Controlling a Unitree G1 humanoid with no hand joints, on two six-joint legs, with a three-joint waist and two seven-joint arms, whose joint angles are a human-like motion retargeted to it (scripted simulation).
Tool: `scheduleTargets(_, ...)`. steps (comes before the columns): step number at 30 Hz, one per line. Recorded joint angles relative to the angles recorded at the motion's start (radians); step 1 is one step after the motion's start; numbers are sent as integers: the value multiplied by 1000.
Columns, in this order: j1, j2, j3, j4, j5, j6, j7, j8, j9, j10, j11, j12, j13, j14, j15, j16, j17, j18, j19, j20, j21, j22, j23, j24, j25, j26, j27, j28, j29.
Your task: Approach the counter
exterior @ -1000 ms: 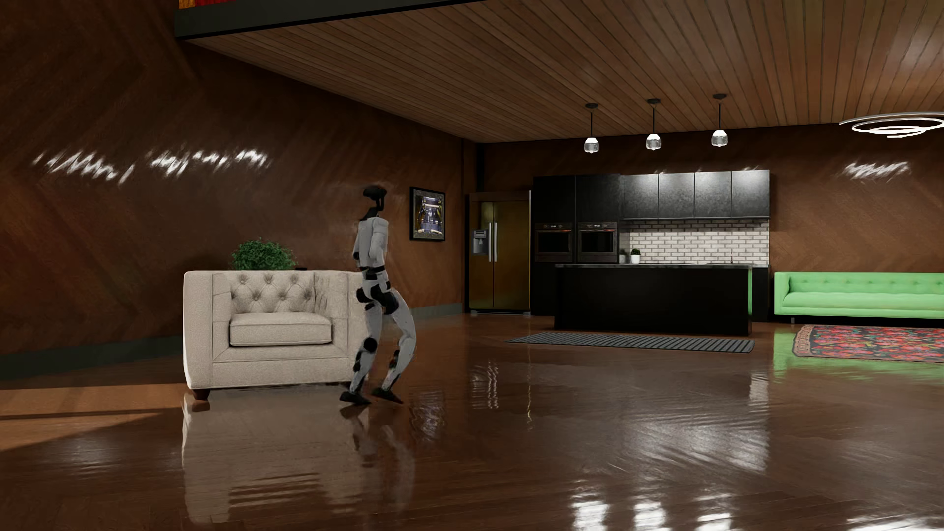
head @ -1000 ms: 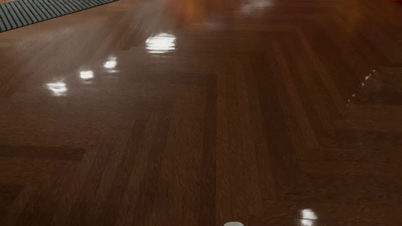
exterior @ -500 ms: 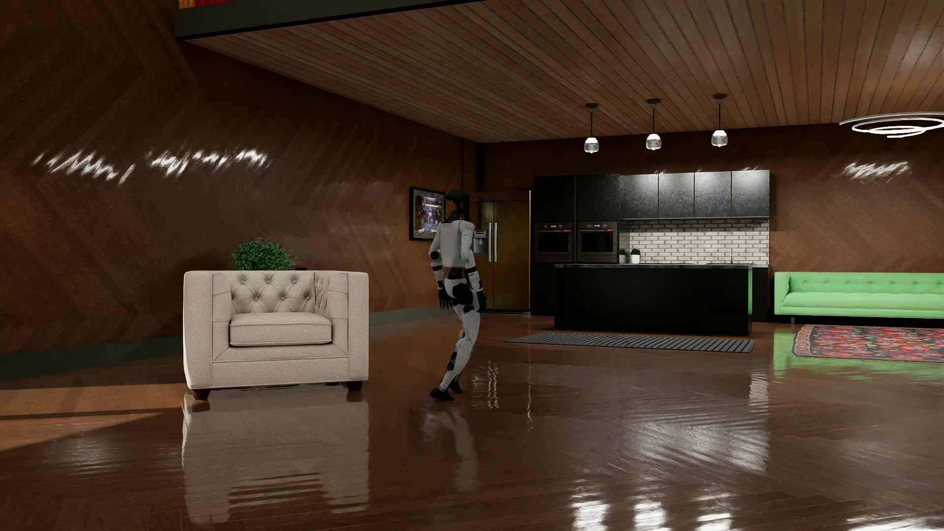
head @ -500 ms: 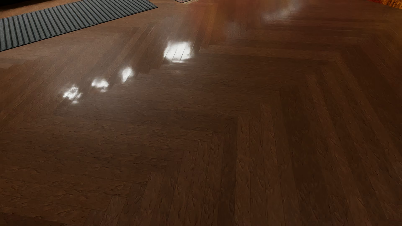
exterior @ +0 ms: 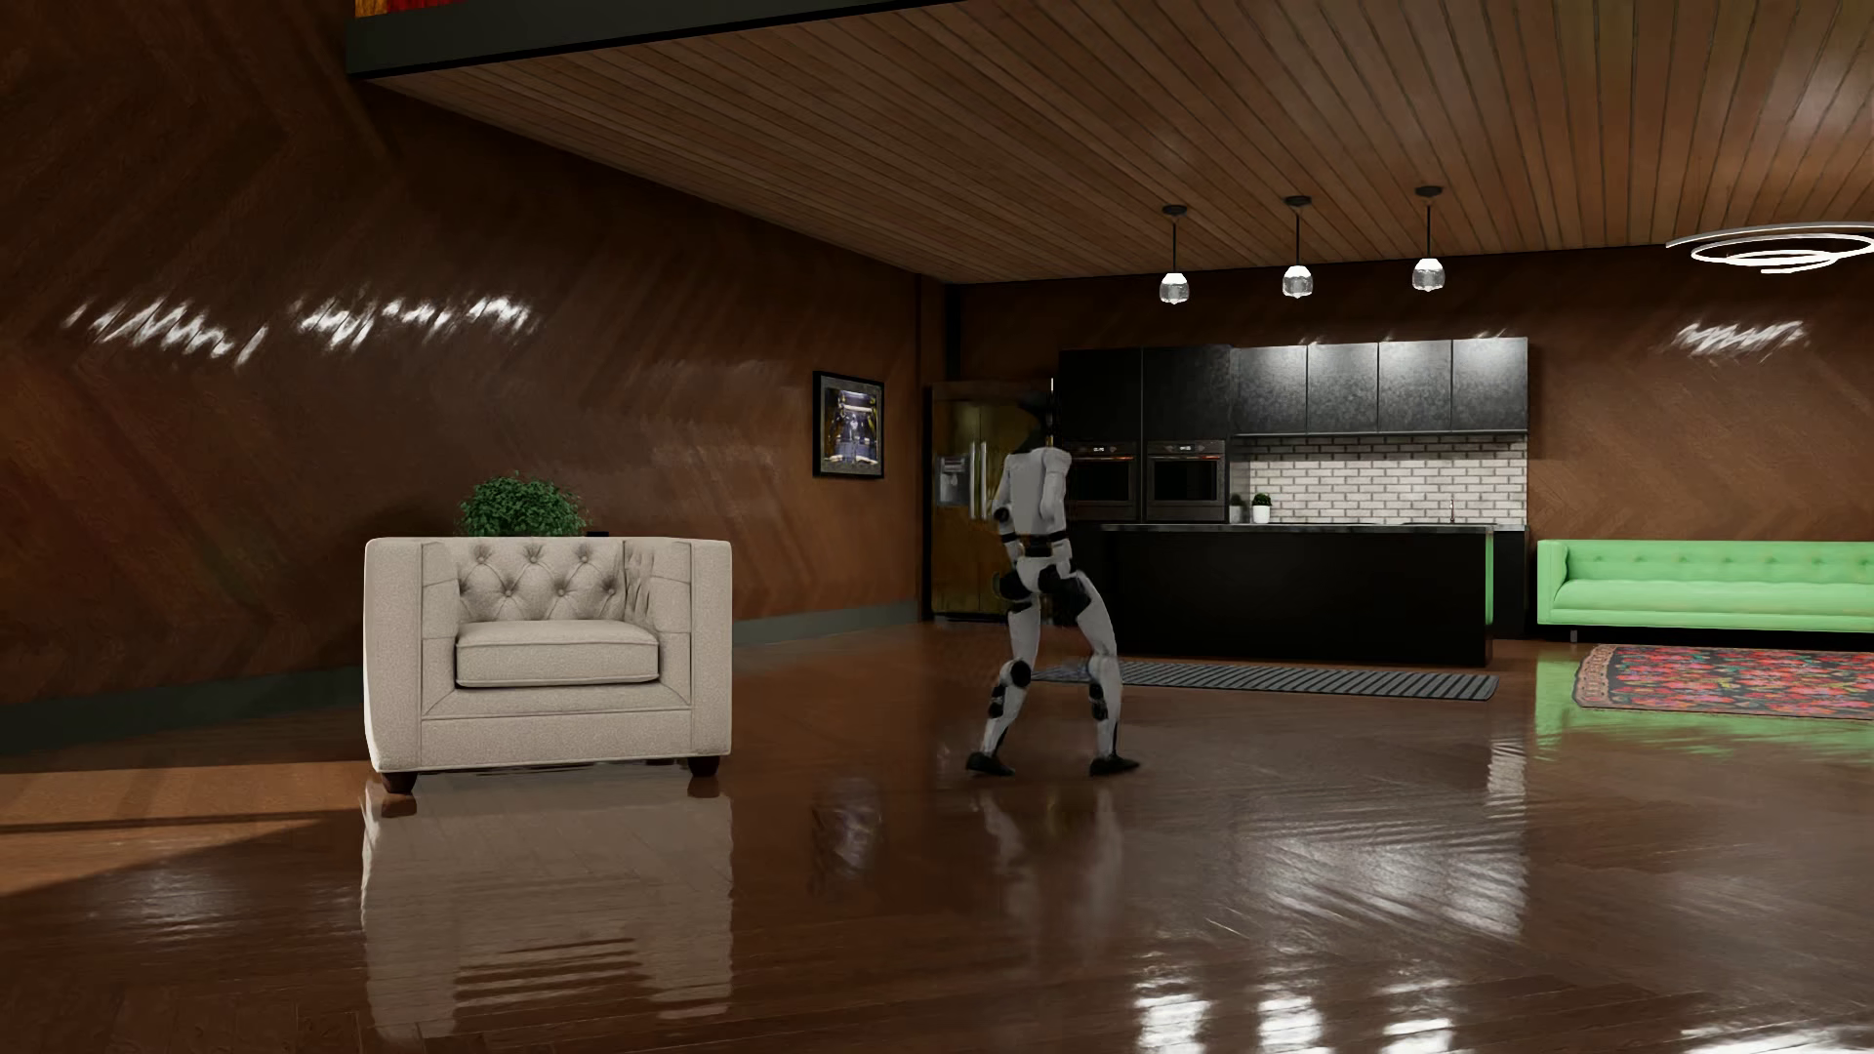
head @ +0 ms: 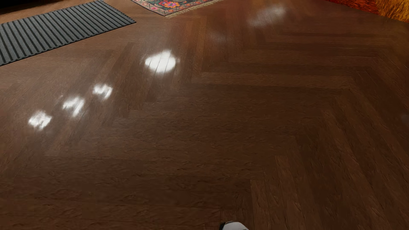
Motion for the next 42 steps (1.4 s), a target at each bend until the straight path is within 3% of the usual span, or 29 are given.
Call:
scheduleTargets(2,66,-51,-61,18,-22,40,0,0,-15,74,68,-18,30,-17,48,5,-10,0,0,24,-6,-28,18,0,0,0,0,0,0)
scheduleTargets(3,68,-63,-84,38,-4,68,0,0,-14,189,168,-11,37,71,84,-3,-10,0,0,66,-21,-50,35,0,0,0,0,0,0)
scheduleTargets(4,23,-51,-88,56,12,97,0,0,-10,368,252,-7,32,248,77,-20,-7,0,0,66,-21,-36,65,0,0,0,0,0,0)
scheduleTargets(5,-54,-9,-66,67,16,111,0,0,-1,565,295,-5,17,421,36,-37,-3,0,0,26,-1,-8,96,0,0,0,0,0,0)
scheduleTargets(6,-152,46,-23,78,14,111,0,0,7,713,301,-6,5,513,-3,-45,9,0,0,-7,5,3,111,0,0,0,0,0,0)
scheduleTargets(8,-361,214,69,80,-21,81,0,0,18,764,224,8,-7,543,-44,-71,30,0,0,-43,19,46,86,0,0,0,0,0,0)
scheduleTargets(11,-631,479,241,87,-60,26,0,0,11,436,76,81,1,585,-143,-75,21,0,0,-72,37,74,-54,0,0,0,0,0,0)
scheduleTargets(12,-697,554,303,101,-63,21,0,0,8,306,46,108,-2,538,-170,-63,6,0,0,-73,35,73,-103,0,0,0,0,0,0)
scheduleTargets(15,-816,714,480,189,-70,8,0,0,-1,66,29,188,-59,170,-198,-35,-41,0,0,-73,49,121,-154,0,0,0,0,0,0)
scheduleTargets(16,-845,755,520,212,-87,-9,0,0,-4,83,39,216,-75,241,-150,-27,-44,0,0,-77,46,147,-143,0,0,0,0,0,0)
scheduleTargets(17,-895,774,528,202,-111,-35,0,0,-13,155,70,235,-80,449,-55,-24,-39,0,0,-94,28,178,-128,0,0,0,0,0,0)
scheduleTargets(18,-930,756,511,158,-138,-72,0,0,-22,246,144,236,-77,589,86,-24,-27,0,0,-129,9,210,-107,0,0,0,0,0,0)
scheduleTargets(19,-915,705,480,107,-142,-94,0,0,-22,309,271,224,-70,593,223,-24,-16,0,0,-160,5,234,-73,0,0,0,0,0,0)
scheduleTargets(20,-869,619,445,60,-128,-98,0,0,-18,343,436,209,-68,551,279,-25,-10,0,0,-160,20,233,-44,0,0,0,0,0,0)
scheduleTargets(21,-791,525,405,9,-120,-102,0,0,-4,341,603,194,-71,515,226,-30,-8,0,0,-127,42,220,-29,0,0,0,0,0,0)
scheduleTargets(22,-692,429,362,-38,-89,-94,0,0,17,320,767,166,-72,485,95,-39,-5,0,0,-102,52,211,-17,0,0,0,0,0,0)
scheduleTargets(24,-466,213,258,-81,-38,-66,0,0,23,204,797,107,-48,342,-88,-28,6,0,0,-77,80,91,-15,0,0,0,0,0,0)
scheduleTargets(27,-121,51,84,-23,0,-10,0,0,45,29,404,24,-12,118,-104,-17,4,0,0,54,81,-92,-29,0,0,0,0,0,0)
scheduleTargets(29,6,-17,9,8,-33,-1,0,0,22,-21,61,-60,3,-15,-64,-10,4,0,0,95,67,-172,-41,0,0,0,0,0,0)
scheduleTargets(31,113,-75,-36,53,-65,-3,0,0,-2,-20,-39,-107,20,-70,-77,-1,6,0,0,129,55,-236,-42,0,0,0,0,0,0)
scheduleTargets(33,185,-129,-70,110,-48,17,0,0,-16,72,132,-85,23,24,-40,-14,10,0,0,170,53,-254,3,0,0,0,0,0,0)
scheduleTargets(34,172,-147,-70,137,-14,46,0,0,-32,183,237,-64,18,165,-1,-36,13,0,0,171,60,-215,49,0,0,0,0,0,0)
scheduleTargets(36,55,-55,-32,162,61,71,0,0,-24,542,343,-24,-11,478,-64,-59,21,0,0,104,71,-107,123,0,0,0,0,0,0)
scheduleTargets(37,-54,28,0,153,87,66,0,0,-18,740,322,-21,-28,500,-99,-58,28,0,0,40,69,-54,127,0,0,0,0,0,0)
scheduleTargets(39,-274,222,102,115,103,30,0,0,-5,932,214,12,-55,419,-113,-61,31,0,0,-37,72,37,73,0,0,0,0,0,0)
scheduleTargets(40,-365,321,166,91,101,8,0,0,2,890,154,44,-68,433,-110,-59,29,0,0,-59,67,75,31,0,0,0,0,0,0)
scheduleTargets(42,-520,482,274,70,86,-25,0,0,9,583,64,113,-104,577,-104,-45,15,0,0,-96,50,116,-69,0,0,0,0,0,0)
